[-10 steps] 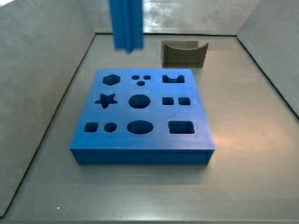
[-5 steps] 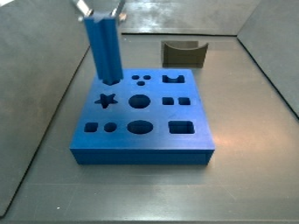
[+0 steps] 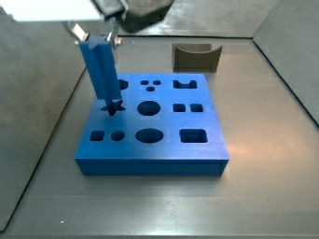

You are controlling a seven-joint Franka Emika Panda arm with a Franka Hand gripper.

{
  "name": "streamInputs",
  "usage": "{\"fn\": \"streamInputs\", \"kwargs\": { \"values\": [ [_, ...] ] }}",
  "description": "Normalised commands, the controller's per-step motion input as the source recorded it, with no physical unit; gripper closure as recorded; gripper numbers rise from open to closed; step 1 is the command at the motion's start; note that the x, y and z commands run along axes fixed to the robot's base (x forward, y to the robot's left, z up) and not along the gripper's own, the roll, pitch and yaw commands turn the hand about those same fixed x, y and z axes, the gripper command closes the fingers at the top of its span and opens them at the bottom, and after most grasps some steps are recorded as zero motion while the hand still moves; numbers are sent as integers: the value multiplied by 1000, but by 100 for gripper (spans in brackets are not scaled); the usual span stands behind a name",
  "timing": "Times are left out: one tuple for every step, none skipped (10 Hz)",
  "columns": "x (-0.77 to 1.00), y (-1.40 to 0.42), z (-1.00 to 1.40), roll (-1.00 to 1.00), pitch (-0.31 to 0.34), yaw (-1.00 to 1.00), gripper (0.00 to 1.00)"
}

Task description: Insert the star object.

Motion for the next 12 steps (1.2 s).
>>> {"fn": "streamInputs", "kwargs": {
  "values": [
    [0,-137,-657,150,-44,-29,100],
    [0,-83,-571,126,-23,-11,100],
    [0,-3,-543,110,-4,0,100],
    [49,0,-503,89,0,0,100],
    [123,3,-466,83,0,40,100],
    [263,0,-497,39,0,31,100],
    [369,0,-529,24,14,3,100],
    [417,31,-546,110,51,34,100],
    [317,91,-554,256,79,91,100],
    [0,91,-491,296,31,94,100],
    [-51,86,-437,280,20,57,100],
    [-146,57,-417,259,17,6,100]
  ]
}}
